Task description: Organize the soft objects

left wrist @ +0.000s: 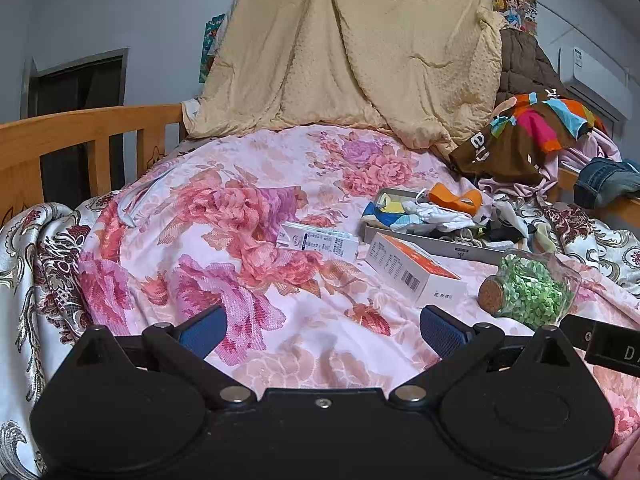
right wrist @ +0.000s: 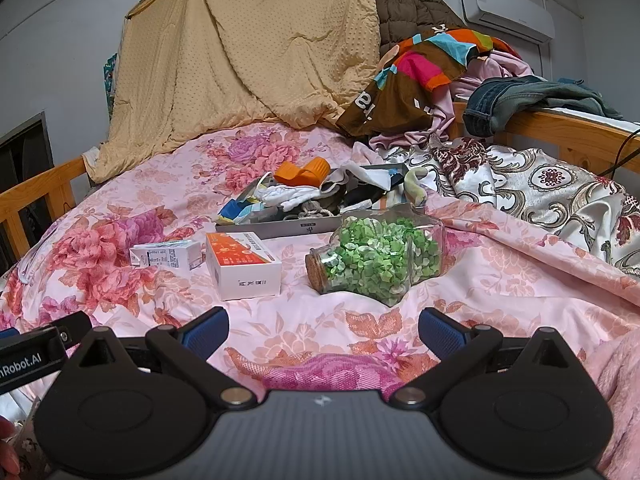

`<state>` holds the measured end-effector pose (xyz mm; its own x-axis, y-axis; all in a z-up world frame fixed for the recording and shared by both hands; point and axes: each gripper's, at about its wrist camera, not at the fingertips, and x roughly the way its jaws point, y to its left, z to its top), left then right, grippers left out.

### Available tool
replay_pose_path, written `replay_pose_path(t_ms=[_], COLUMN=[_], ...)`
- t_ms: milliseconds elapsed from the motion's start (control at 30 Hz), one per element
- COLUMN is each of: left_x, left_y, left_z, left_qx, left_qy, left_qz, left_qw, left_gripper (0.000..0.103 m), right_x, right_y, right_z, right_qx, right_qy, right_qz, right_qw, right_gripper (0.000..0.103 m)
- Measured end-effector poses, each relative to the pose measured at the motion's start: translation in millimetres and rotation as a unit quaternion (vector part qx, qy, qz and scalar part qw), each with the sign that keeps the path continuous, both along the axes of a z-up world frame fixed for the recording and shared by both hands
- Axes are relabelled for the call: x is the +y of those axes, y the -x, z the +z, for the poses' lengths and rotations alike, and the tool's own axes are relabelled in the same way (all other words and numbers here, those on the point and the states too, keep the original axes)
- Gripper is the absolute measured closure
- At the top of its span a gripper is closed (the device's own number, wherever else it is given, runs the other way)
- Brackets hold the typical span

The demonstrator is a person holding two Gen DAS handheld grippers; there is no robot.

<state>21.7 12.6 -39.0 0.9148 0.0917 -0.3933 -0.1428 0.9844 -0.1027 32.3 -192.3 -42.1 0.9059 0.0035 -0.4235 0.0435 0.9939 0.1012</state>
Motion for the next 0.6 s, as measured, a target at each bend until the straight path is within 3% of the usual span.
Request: replay_pose_path(t_ms=[600], left_x=[-4.2], left_y=[-3.5], left_z=[6.3], left_qx=[0.017], left_qy=[-0.005], left_qz=[-0.018], left_qw=[0.9997], left_gripper=[0.001], right_x=[0.4], right_y=[-0.8], right_z=[-3.9], right_qx=[0.007], right_qy=[-0.002], right_qz=[-0.002], right_qw=[1.000], right_gripper=[0.000])
